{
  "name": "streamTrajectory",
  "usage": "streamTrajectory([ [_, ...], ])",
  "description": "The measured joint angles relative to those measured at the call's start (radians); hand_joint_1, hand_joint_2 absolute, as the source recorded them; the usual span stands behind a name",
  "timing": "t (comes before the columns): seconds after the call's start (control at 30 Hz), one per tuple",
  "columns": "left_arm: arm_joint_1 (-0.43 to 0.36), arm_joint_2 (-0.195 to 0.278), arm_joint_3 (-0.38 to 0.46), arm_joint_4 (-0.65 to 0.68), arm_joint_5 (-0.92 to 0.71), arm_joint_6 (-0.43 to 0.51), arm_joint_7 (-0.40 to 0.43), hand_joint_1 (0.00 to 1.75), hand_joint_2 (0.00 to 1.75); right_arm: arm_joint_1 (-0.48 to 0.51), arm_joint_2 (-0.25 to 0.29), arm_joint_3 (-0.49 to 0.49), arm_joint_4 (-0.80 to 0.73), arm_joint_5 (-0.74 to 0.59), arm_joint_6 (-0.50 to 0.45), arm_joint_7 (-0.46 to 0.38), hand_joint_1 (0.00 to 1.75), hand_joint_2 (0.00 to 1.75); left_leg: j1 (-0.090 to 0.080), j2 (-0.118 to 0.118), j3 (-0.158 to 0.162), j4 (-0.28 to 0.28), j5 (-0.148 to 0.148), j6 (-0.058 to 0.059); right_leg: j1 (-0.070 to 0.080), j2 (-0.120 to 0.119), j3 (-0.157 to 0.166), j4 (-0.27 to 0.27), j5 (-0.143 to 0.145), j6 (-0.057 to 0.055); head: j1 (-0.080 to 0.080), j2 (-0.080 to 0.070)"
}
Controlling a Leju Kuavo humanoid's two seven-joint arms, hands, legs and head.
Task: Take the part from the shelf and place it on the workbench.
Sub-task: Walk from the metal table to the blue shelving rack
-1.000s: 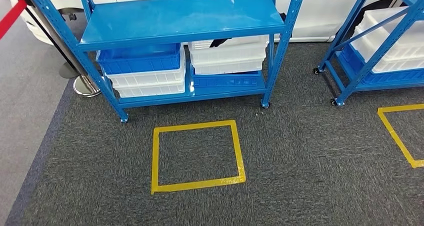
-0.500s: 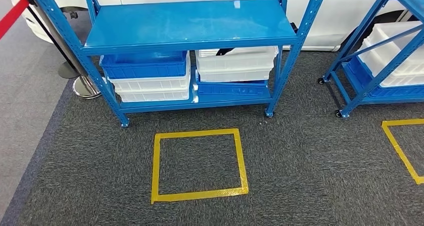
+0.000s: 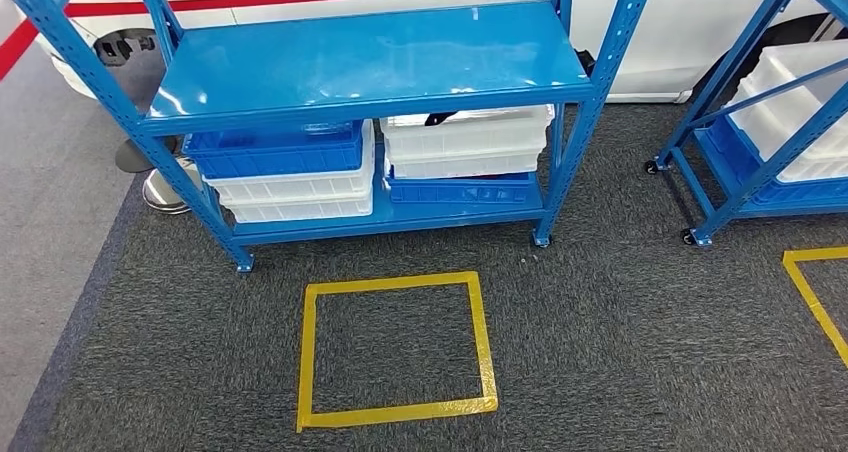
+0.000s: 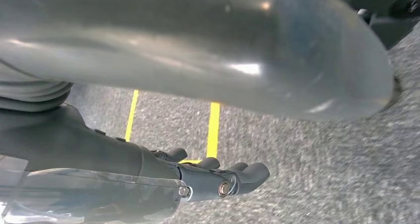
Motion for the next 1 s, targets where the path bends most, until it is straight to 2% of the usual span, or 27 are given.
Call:
streamTrajectory([
  [0.03,0.002,0.000,0.000,0.000,0.000,-0.001,0.001,0.00,0.00,0.000,0.000,0.000,0.000,0.000,0.000,0.000,0.00,0.00,0.000,0.000,-0.023,0.011,-0.004,0.000,0.001,0.001,0.011,0.000,-0.009,0.000,-0.001,0.000],
  [0.07,0.003,0.000,0.000,0.000,0.000,-0.001,0.002,0.00,0.00,0.000,0.000,0.000,0.000,0.000,0.000,0.000,0.00,0.00,0.000,0.000,-0.032,-0.010,0.014,0.002,0.003,0.002,0.025,0.000,-0.019,0.000,-0.001,0.000],
  [0.17,0.006,0.000,0.000,0.000,0.000,-0.002,0.003,0.00,0.00,0.002,0.001,-0.001,0.001,0.000,0.000,0.000,0.00,0.00,-0.008,0.003,-0.012,-0.173,0.151,0.024,0.006,0.002,0.062,-0.002,-0.048,0.004,0.000,0.000],
  [0.2,0.007,0.001,0.001,0.000,0.000,-0.002,0.003,0.00,0.00,0.000,0.002,-0.001,0.001,0.000,0.000,0.000,0.00,0.00,-0.012,0.004,-0.005,-0.209,0.177,0.031,0.007,0.002,0.069,-0.004,-0.055,0.009,-0.001,0.000],
  [0.23,0.008,0.001,0.001,0.000,0.000,-0.002,0.004,0.00,0.00,0.000,0.002,-0.001,0.001,0.000,0.000,0.000,0.00,0.00,-0.016,0.005,-0.002,-0.228,0.188,0.038,0.007,0.002,0.076,-0.005,-0.059,0.015,-0.001,0.000],
  [0.33,0.009,0.000,0.001,0.000,0.000,-0.003,0.005,0.00,0.00,-0.005,0.003,-0.002,0.001,0.000,0.000,0.000,0.00,0.00,-0.017,0.001,0.035,-0.256,0.182,0.057,0.007,0.001,0.095,0.001,-0.062,0.033,-0.003,0.000],
  [0.37,0.008,-0.001,0.001,0.000,0.000,-0.004,0.005,0.00,0.00,-0.006,0.003,-0.002,0.001,0.000,0.001,0.000,0.00,0.00,-0.015,0.000,0.052,-0.267,0.179,0.063,0.008,0.001,0.090,0.015,-0.066,0.036,-0.002,0.000],
  [0.4,0.006,-0.002,0.001,0.000,0.000,-0.004,0.005,0.00,0.00,-0.008,0.003,-0.002,0.002,0.000,0.000,0.000,0.00,0.00,-0.013,-0.001,0.067,-0.276,0.178,0.067,0.009,0.002,0.070,0.046,-0.078,0.038,-0.001,0.000],
  [0.43,0.004,-0.002,0.001,0.000,0.000,-0.005,0.005,0.00,0.00,-0.010,0.003,-0.002,0.002,0.000,0.000,0.000,0.00,0.00,-0.012,0.000,0.075,-0.282,0.174,0.071,0.009,0.003,0.036,0.093,-0.096,0.040,0.000,0.000],
  [0.5,0.001,-0.002,0.001,0.000,0.000,-0.005,0.005,0.00,0.00,-0.011,0.003,-0.002,0.002,0.000,0.000,0.000,0.00,0.00,-0.013,0.000,0.086,-0.284,0.162,0.075,0.007,0.003,-0.055,0.205,-0.135,0.047,0.000,0.000],
  [0.53,0.001,-0.002,0.001,0.000,0.000,-0.005,0.005,0.00,0.00,-0.010,0.003,-0.002,0.002,0.000,0.000,0.000,0.00,0.00,-0.012,-0.001,0.094,-0.283,0.154,0.074,0.004,0.003,-0.088,0.235,-0.142,0.050,0.000,0.000],
  [0.57,0.003,-0.002,0.001,0.000,0.000,-0.005,0.005,0.00,0.00,-0.008,0.003,-0.002,0.002,0.000,0.000,0.000,0.00,0.00,-0.010,-0.003,0.106,-0.283,0.144,0.072,0.001,0.002,-0.105,0.232,-0.130,0.054,0.000,0.000],
  [0.6,0.005,-0.002,0.001,0.000,0.000,-0.005,0.005,0.00,0.00,-0.005,0.002,-0.002,0.002,0.000,0.000,0.000,0.00,0.00,-0.008,-0.005,0.120,-0.283,0.133,0.068,-0.002,0.002,-0.106,0.197,-0.096,0.057,0.001,0.000],
  [0.67,0.008,-0.002,0.001,0.000,0.000,-0.005,0.005,0.00,0.00,0.002,0.002,-0.002,0.002,0.000,0.001,0.000,0.00,0.00,-0.006,-0.008,0.144,-0.281,0.108,0.056,-0.006,0.002,-0.091,0.084,0.009,0.060,0.002,0.000],
  [0.7,0.007,-0.003,0.001,0.000,0.000,-0.005,0.005,0.00,0.00,0.003,0.001,-0.002,0.002,0.000,0.001,0.000,0.00,0.00,-0.006,-0.008,0.149,-0.279,0.098,0.050,-0.006,0.002,-0.086,0.042,0.043,0.056,0.002,0.000],
  [0.73,0.005,-0.003,0.001,0.000,0.000,-0.005,0.005,0.00,0.00,0.003,0.001,-0.003,0.002,0.000,0.001,0.000,0.00,0.00,-0.007,-0.008,0.152,-0.280,0.089,0.042,-0.004,0.003,-0.086,0.019,0.062,0.051,0.003,0.000],
  [0.8,0.001,-0.004,0.001,0.000,0.000,-0.004,0.005,0.00,0.00,0.001,0.001,-0.004,0.002,0.000,0.001,0.000,0.00,0.00,-0.008,-0.008,0.161,-0.278,0.083,0.029,-0.002,0.006,-0.081,0.009,0.054,0.034,0.003,0.000],
  [0.87,0.000,-0.003,0.001,0.000,0.000,-0.003,0.005,0.00,0.00,0.003,0.001,-0.004,0.002,0.000,0.001,0.000,0.00,0.00,-0.006,-0.004,0.161,-0.244,0.086,0.020,-0.004,0.005,-0.059,0.001,0.046,0.020,0.001,0.000],
  [0.9,-0.001,-0.003,0.001,0.000,0.000,-0.002,0.005,0.00,0.00,0.004,0.001,-0.004,0.002,0.000,0.001,0.000,0.00,0.00,-0.004,-0.002,0.140,-0.201,0.082,0.016,-0.005,0.004,-0.045,-0.003,0.039,0.014,-0.001,0.000],
  [0.93,-0.001,-0.003,0.001,0.000,0.000,-0.002,0.005,0.00,0.00,0.004,0.002,-0.004,0.002,0.000,0.001,0.000,0.00,0.00,-0.003,0.000,0.106,-0.141,0.069,0.011,-0.006,0.003,-0.033,-0.006,0.032,0.010,-0.003,0.000],
  [1.0,-0.001,-0.004,0.001,0.000,0.000,-0.002,0.005,0.00,0.00,0.002,0.002,-0.004,0.002,0.000,0.001,0.000,0.00,0.00,-0.001,0.001,0.020,-0.019,0.016,0.003,-0.005,0.002,-0.010,-0.009,0.013,0.006,-0.006,0.000],
])
